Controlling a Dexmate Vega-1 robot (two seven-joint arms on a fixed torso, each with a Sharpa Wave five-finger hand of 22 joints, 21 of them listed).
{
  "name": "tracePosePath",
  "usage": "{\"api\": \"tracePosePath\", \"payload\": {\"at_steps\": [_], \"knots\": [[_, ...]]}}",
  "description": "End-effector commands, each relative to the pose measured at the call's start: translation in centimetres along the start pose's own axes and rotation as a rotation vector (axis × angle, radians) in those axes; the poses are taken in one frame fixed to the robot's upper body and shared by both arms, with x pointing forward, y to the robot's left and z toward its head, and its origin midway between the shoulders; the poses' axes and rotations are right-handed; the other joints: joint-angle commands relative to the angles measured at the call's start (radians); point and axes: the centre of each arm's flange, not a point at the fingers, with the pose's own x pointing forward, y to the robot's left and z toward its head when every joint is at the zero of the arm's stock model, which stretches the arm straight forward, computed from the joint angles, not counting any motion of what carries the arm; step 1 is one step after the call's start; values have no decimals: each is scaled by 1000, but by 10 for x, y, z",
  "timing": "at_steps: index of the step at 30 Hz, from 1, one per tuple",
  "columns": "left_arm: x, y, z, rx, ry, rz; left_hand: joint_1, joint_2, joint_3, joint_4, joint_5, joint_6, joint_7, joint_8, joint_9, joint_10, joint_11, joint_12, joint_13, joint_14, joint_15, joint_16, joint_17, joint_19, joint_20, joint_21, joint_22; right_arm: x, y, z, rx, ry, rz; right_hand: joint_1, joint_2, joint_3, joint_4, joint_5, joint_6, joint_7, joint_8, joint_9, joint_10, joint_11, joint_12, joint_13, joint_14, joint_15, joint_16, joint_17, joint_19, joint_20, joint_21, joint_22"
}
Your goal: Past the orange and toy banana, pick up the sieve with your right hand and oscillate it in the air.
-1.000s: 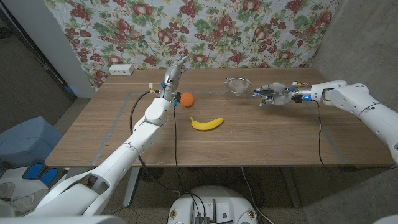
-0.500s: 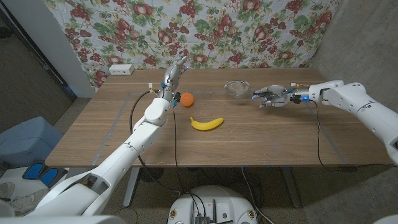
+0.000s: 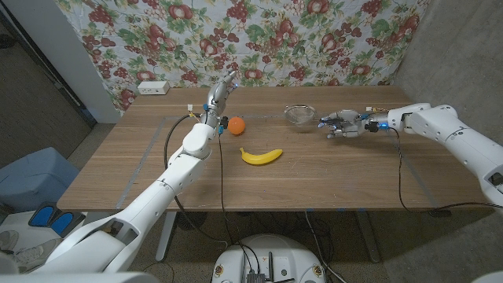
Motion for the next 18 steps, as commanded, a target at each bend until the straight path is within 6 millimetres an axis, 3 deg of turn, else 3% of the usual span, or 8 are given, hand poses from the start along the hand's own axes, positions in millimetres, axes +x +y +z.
{"api": "tracePosePath", "payload": {"at_steps": [1,8,13,18], "knots": [[4,-1,-3,-1,5,-6,-6,2,8,1,-3,4,-3,0,1,-6,-4,-3,2,-5,-2,0,0,10,-1,-1,3,1,-6,-5,6,37,-48,8,7,8,-1,-4,10,15,0,0,-22,-13,8,-2,10,-86,-4,3,6,-36,8,1],[7,-2,-3,-2,2,-8,-7,2,9,1,-3,4,-4,0,1,-6,-2,-4,2,-5,-2,0,0,10,-1,-2,3,2,-7,-5,1,48,-43,1,-7,4,-7,-13,5,35,-3,-7,-29,14,3,-13,2,-82,-5,3,4,-13,10,1],[7,-1,-3,-1,2,-9,-7,2,10,1,-3,4,-5,0,1,-7,-2,-4,2,-5,-2,0,0,11,-1,-3,3,3,-7,-5,-1,48,-40,-49,-52,-40,-4,-21,4,54,-3,-19,-31,41,-1,-30,-4,-74,1,4,10,13,8,-1],[8,-1,-3,-2,2,-9,-8,2,10,1,-3,3,-6,0,1,-6,-2,-3,2,-6,-2,0,0,12,-1,-4,3,2,-7,-5,1,48,-36,-133,-94,-97,17,-20,-10,73,-8,-34,-49,71,-14,-51,-26,-47,8,4,6,41,-7,-4]]}}
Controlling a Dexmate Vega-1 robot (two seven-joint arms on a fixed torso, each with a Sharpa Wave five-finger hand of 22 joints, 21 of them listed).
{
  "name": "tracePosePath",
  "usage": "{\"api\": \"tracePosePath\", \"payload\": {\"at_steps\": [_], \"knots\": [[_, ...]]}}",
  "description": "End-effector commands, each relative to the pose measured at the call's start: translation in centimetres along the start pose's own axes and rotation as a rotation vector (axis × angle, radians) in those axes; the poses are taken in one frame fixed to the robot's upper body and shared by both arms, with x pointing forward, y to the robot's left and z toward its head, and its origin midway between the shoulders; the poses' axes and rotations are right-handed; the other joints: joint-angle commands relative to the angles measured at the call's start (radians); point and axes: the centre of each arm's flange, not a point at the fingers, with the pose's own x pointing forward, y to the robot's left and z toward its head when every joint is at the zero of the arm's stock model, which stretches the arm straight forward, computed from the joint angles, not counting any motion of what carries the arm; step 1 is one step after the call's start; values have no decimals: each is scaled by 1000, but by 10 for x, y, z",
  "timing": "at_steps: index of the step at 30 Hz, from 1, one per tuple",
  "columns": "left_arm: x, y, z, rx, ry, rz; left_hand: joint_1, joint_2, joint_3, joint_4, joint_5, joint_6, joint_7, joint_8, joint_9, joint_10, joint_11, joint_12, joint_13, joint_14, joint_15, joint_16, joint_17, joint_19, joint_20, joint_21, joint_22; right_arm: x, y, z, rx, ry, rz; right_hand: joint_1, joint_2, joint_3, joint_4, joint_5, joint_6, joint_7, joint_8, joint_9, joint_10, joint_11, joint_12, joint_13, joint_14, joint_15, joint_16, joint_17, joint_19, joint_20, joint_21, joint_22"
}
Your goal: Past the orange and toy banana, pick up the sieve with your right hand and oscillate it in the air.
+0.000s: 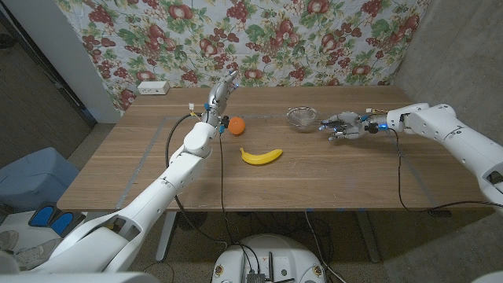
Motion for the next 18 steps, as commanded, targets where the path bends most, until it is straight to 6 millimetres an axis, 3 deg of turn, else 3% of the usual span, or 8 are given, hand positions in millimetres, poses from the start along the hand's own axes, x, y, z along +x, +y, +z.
{"api": "tracePosePath", "payload": {"at_steps": [1,5,9,11,12,14,15,18], "knots": [[2,0,0,-2,-2,-3,-8,2,7,-2,-3,3,-6,0,1,-6,-3,-3,2,-5,-2,0,0,12,-1,-1,3,-1,-1,-1,-2,8,3,-81,-34,-44,19,0,9,52,-6,-10,-5,27,-13,-19,-19,-42,13,1,5,31,-12,-1],[2,1,0,-3,-4,-3,-8,1,8,-2,-3,3,-6,-1,1,-6,-4,-3,2,-4,-2,0,0,13,0,-1,3,-2,0,-2,-5,4,15,-185,-75,-103,52,9,-28,69,-14,-29,-38,57,-45,-59,-71,0,10,-2,-6,66,-41,-2],[2,1,0,-3,-5,-6,-8,1,8,-2,-3,3,-6,-1,1,-5,-3,-3,2,-4,-2,1,0,14,-1,-2,3,-4,1,-3,-11,3,-3,-251,-92,-135,70,16,-73,68,-17,-47,-95,85,-82,-89,-108,16,-89,-104,-26,85,-70,0],[2,1,0,-4,-5,-6,-8,1,8,-2,-3,3,-6,-1,1,-5,-2,-3,2,-4,-2,1,0,14,-1,-2,3,-6,2,-3,-17,-3,-14,-290,-104,-154,74,23,-113,66,-13,-60,-121,90,-114,-126,-107,48,-206,-248,-32,100,-92,2],[1,1,0,-3,-6,-7,-8,1,8,-2,-3,3,-7,-1,1,-5,-3,-3,2,-4,-2,1,0,15,-2,-2,3,-6,2,-3,-14,-7,-14,-304,-122,-165,69,24,-129,67,-11,-67,-158,103,-139,-141,-111,65,-260,-317,-35,108,-103,2],[1,1,0,-4,-6,-7,-9,1,9,-2,-3,3,-7,-1,1,-5,-4,-3,2,-4,-2,1,0,15,-2,-2,3,-7,3,-4,-11,-22,-20,-318,-127,-173,66,26,-168,63,-15,-77,-220,112,-184,-166,-152,89,-312,-360,-54,121,-121,3],[1,1,0,-5,-6,-8,-9,1,9,-2,-3,3,-7,-1,1,-5,-4,-3,2,-4,-2,1,0,15,-2,-3,3,-8,3,-5,-14,-26,-28,-324,-133,-177,63,27,-197,61,-18,-82,-262,124,-206,-170,-192,102,-345,-382,-78,129,-135,3],[0,2,1,-4,-7,-9,-9,1,9,-2,-3,2,-6,-1,1,-4,-3,-3,2,-4,-3,1,0,16,-1,-3,3,-11,5,-6,-12,-41,-48,-339,-142,-185,51,29,-289,51,-17,-101,-407,126,-288,-190,-301,129,-449,-458,-123,141,-168,4]]}}
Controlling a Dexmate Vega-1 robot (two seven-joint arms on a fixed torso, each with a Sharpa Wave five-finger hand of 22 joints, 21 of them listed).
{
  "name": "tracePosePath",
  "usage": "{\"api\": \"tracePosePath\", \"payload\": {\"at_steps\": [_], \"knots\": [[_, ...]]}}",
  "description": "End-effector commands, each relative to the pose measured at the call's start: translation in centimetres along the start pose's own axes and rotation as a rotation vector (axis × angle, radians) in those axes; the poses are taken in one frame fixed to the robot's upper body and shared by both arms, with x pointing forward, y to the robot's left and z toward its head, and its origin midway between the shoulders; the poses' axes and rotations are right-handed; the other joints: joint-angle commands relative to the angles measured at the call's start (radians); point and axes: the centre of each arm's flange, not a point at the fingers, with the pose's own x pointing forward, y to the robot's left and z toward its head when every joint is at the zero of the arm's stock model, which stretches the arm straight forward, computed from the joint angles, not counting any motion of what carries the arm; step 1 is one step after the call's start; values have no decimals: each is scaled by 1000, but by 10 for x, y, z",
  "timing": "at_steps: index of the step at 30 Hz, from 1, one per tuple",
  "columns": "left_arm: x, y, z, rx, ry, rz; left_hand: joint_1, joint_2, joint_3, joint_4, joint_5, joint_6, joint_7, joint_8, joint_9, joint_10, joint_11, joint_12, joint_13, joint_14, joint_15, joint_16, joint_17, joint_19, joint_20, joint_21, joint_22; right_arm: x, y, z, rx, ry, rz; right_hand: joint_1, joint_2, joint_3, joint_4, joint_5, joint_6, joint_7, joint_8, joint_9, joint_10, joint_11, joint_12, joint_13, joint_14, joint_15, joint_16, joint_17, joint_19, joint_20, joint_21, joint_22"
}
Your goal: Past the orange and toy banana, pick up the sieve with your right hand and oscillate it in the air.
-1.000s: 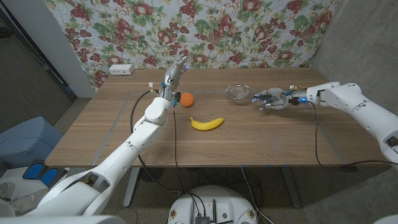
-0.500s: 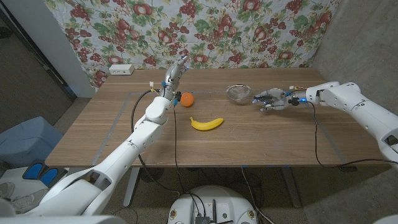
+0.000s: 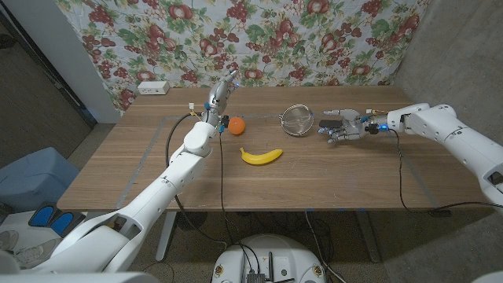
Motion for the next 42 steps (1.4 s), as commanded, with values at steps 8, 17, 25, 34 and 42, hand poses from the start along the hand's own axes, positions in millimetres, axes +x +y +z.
{"api": "tracePosePath", "payload": {"at_steps": [8,17,25,34,42], "knots": [[-3,2,2,-2,-5,-10,-9,0,10,-2,-3,2,-7,-1,1,-4,-5,-3,2,-2,-3,1,0,8,1,-4,3,-13,7,-6,1,-100,-88,-31,-10,-29,-64,8,-367,-29,3,-85,-467,8,-304,-79,-472,94,-384,-210,-259,34,-145,7],[-5,2,4,0,-11,-17,-10,0,11,-2,-3,2,-8,-1,1,-3,-7,-2,2,-1,-4,1,0,10,2,-5,3,-17,11,-11,10,-177,-102,-1,20,-40,-118,4,-576,-73,0,-169,-673,13,-461,-150,-763,99,-606,-329,-426,-19,-279,-4],[-8,4,6,1,-12,-17,-10,-1,11,-2,-3,2,-9,-1,1,-2,-6,-2,2,0,-5,1,0,10,2,-7,3,-20,16,-13,-2,-293,-142,21,34,-38,-137,2,-617,-121,4,-194,-719,-14,-511,-195,-844,61,-694,-397,-486,-54,-354,-9],[-11,8,7,6,-17,-15,-11,-1,12,-2,-3,2,-11,-1,1,-3,-6,-2,2,0,-4,1,0,12,2,-8,3,-25,24,-19,-7,-480,-222,25,38,-42,-141,-1,-620,-154,8,-204,-742,-39,-542,-227,-874,39,-743,-445,-527,-59,-407,-10],[-12,13,7,2,-18,-19,-11,-1,13,-2,-3,-1,-12,-2,1,-5,-5,-3,2,-2,-6,0,0,14,2,-9,3,-25,31,-23,2,-646,-270,11,33,-52,-137,-5,-599,-170,14,-208,-734,-50,-550,-247,-850,34,-754,-473,-488,-75,-415,-10]]}}
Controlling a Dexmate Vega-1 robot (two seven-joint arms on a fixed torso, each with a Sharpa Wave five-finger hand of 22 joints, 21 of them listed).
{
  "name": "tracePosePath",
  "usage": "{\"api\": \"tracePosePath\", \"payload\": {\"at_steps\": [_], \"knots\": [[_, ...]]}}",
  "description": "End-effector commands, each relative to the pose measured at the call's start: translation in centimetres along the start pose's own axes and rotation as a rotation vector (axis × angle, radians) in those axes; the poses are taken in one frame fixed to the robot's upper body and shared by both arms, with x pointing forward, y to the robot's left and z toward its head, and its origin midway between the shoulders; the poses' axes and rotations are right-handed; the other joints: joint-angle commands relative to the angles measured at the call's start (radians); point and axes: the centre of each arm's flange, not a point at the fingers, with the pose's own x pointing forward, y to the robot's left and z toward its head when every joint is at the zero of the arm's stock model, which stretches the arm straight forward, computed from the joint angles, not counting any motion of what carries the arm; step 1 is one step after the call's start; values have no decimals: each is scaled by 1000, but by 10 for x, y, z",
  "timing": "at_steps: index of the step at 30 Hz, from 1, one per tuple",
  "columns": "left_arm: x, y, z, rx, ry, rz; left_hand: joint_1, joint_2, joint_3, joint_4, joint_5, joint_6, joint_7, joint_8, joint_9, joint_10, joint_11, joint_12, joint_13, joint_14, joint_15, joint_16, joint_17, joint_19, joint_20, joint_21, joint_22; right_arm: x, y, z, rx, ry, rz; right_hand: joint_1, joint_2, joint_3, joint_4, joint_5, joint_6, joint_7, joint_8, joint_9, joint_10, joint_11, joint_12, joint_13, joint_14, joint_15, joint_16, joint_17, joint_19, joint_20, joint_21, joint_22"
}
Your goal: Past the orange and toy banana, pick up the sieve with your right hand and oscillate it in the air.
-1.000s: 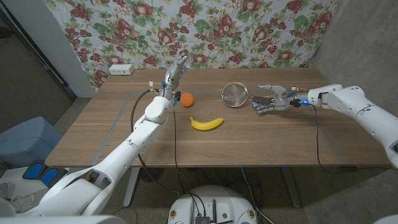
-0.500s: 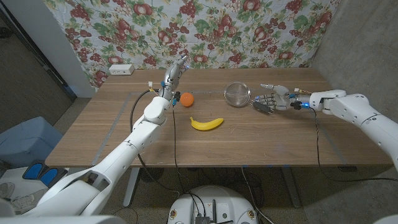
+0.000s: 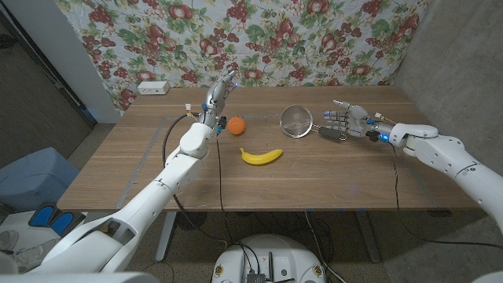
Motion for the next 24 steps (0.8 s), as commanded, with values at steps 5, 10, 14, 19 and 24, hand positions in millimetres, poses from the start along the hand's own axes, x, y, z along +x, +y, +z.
{"api": "tracePosePath", "payload": {"at_steps": [5,10,14,19,24], "knots": [[-3,9,0,-2,1,-8,-8,3,7,-1,-3,2,-8,-2,1,-5,-6,-3,2,-2,-6,0,0,11,-3,-3,3,-11,12,-6,22,-323,-120,-20,-1,-13,4,-6,38,-13,14,-3,25,-18,-8,-23,33,-13,-12,-32,59,-25,-11,2],[-6,13,0,-1,8,-12,-8,2,7,-1,-3,1,-8,-2,1,-5,-7,-3,2,-3,-6,0,0,11,-3,-3,3,-11,18,-6,22,-387,-139,-25,0,-16,5,-7,44,-3,13,-4,34,-14,-9,-31,46,-14,-14,-42,74,-30,-15,2],[-10,16,0,-1,11,-16,-8,2,8,-1,-3,1,-7,-2,1,-5,-6,-3,2,-3,-6,0,0,12,-3,-4,3,-13,22,-5,19,-424,-161,-31,1,-18,7,-7,53,4,15,-5,49,-11,-8,-39,63,-8,-15,-52,89,-30,-19,2],[-16,23,0,-3,16,-18,-9,2,8,-1,-3,1,-7,-2,1,-5,-6,-3,2,-3,-6,0,0,14,-4,-4,3,-14,29,-3,17,-484,-178,-40,4,-22,9,-8,76,15,19,-6,67,-7,-9,-52,86,-4,-16,-67,120,-28,-23,2],[-26,33,-2,-6,26,-17,-10,2,9,-1,-3,1,-7,-1,1,-6,-6,-4,2,-3,-6,0,0,14,-5,-6,3,-15,41,-2,5,-541,-214,-44,6,-24,9,-8,82,16,18,-7,82,-9,-7,-59,99,-6,-18,-75,133,-30,-27,2]]}}
